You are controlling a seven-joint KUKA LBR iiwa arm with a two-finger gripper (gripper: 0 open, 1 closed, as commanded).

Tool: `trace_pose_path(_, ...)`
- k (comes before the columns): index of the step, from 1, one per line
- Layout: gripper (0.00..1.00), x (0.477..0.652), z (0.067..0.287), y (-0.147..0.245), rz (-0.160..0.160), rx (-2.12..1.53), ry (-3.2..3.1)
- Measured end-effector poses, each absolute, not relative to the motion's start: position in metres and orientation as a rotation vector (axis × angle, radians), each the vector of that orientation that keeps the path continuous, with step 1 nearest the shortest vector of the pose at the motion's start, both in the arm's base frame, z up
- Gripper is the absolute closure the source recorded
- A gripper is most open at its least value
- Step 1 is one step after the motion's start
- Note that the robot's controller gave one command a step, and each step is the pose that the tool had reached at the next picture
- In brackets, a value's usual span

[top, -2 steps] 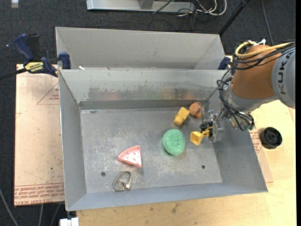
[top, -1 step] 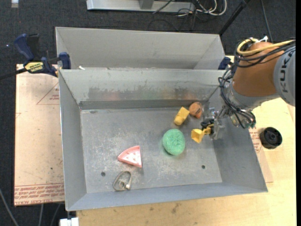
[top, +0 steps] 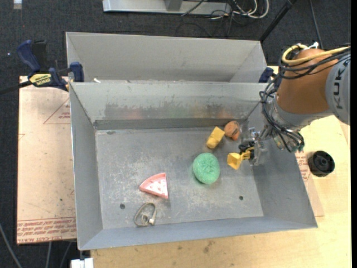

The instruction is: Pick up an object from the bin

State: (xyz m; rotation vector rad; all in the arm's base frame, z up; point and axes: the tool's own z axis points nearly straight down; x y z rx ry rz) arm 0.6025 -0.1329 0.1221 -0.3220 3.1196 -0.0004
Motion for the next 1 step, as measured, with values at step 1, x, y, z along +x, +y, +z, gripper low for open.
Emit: trace_pose_path(1, 1.0, 0.6022, 0.1301, -0.1325, 0.001, -0.323, 3.123)
